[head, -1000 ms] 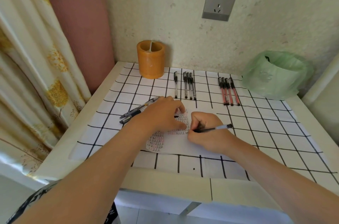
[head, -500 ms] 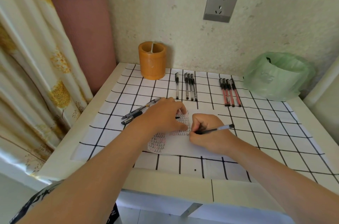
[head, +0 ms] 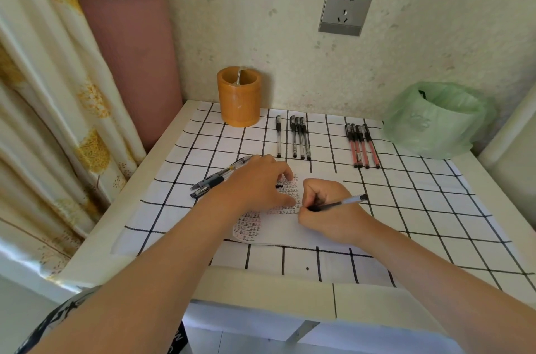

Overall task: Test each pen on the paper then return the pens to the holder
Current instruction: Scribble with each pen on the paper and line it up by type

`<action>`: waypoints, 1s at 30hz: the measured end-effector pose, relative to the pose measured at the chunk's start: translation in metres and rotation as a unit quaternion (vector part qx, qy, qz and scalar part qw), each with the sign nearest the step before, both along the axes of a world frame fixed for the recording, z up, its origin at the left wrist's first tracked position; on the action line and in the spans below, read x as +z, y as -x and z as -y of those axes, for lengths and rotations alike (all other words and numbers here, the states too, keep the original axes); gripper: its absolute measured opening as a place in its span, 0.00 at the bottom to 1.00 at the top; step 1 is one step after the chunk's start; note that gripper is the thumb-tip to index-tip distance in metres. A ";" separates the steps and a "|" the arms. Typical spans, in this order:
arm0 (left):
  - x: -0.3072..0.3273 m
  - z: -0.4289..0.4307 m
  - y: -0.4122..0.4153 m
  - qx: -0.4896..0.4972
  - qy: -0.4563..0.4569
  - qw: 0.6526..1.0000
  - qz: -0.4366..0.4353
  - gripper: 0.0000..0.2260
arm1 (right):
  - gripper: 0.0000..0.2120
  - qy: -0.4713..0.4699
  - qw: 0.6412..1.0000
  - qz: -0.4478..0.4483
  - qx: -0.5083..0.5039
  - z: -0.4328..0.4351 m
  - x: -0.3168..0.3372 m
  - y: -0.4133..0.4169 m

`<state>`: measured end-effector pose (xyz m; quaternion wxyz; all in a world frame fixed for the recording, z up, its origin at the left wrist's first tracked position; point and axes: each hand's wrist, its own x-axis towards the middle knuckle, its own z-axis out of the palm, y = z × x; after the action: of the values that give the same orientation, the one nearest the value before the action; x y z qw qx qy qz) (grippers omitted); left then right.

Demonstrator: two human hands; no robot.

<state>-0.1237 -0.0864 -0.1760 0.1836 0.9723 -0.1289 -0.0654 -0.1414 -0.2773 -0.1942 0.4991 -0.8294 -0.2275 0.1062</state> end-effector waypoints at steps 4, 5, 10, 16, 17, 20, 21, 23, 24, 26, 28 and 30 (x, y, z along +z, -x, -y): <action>0.001 -0.003 0.000 -0.015 0.014 1.000 -0.007 0.22 | 0.08 -0.075 0.994 -0.053 -0.060 0.003 0.002 -0.006; 0.003 -0.005 0.000 -0.019 0.022 1.000 -0.011 0.21 | 0.07 -0.090 0.991 -0.066 -0.069 0.004 0.002 -0.007; 0.008 -0.018 0.002 -0.014 0.030 0.999 -0.007 0.18 | 0.10 -0.131 0.984 -0.079 -0.088 0.001 0.006 -0.008; 0.006 -0.024 0.000 0.001 -0.014 1.000 -0.019 0.12 | 0.18 -0.222 0.961 -0.152 -0.056 0.006 0.012 -0.014; 0.006 -0.023 0.000 0.004 -0.011 1.000 -0.017 0.11 | 0.18 -0.246 0.953 -0.173 -0.048 0.008 0.015 -0.015; 0.005 -0.021 0.000 0.008 0.000 1.000 -0.008 0.06 | 0.19 -0.309 0.916 -0.252 -0.037 0.012 0.025 -0.020; 0.005 -0.021 -0.001 0.007 0.003 1.000 -0.006 0.05 | 0.20 -0.312 0.914 -0.256 -0.032 0.013 0.027 -0.021; 0.007 -0.021 0.000 0.012 0.014 1.000 -0.003 0.04 | 0.20 -0.288 0.927 -0.238 -0.033 0.014 0.029 -0.023; 0.008 -0.021 0.000 0.019 0.022 1.000 0.000 0.04 | 0.19 -0.262 0.941 -0.212 -0.042 0.014 0.029 -0.024; 0.010 -0.021 0.000 0.032 0.041 0.999 0.005 0.06 | 0.17 -0.178 0.973 -0.134 -0.065 0.014 0.027 -0.027; 0.013 -0.020 0.000 0.038 0.050 0.998 0.009 0.07 | 0.14 -0.097 0.990 -0.067 -0.073 0.015 0.025 -0.030; 0.015 -0.019 0.000 0.038 0.055 0.998 0.013 0.08 | 0.11 -0.037 0.996 -0.027 -0.081 0.015 0.021 -0.032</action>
<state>-0.1232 -0.0673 -0.1614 0.2371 0.9658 -0.0974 -0.0385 -0.1096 -0.2926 -0.1731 0.5420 -0.8230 -0.1500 0.0797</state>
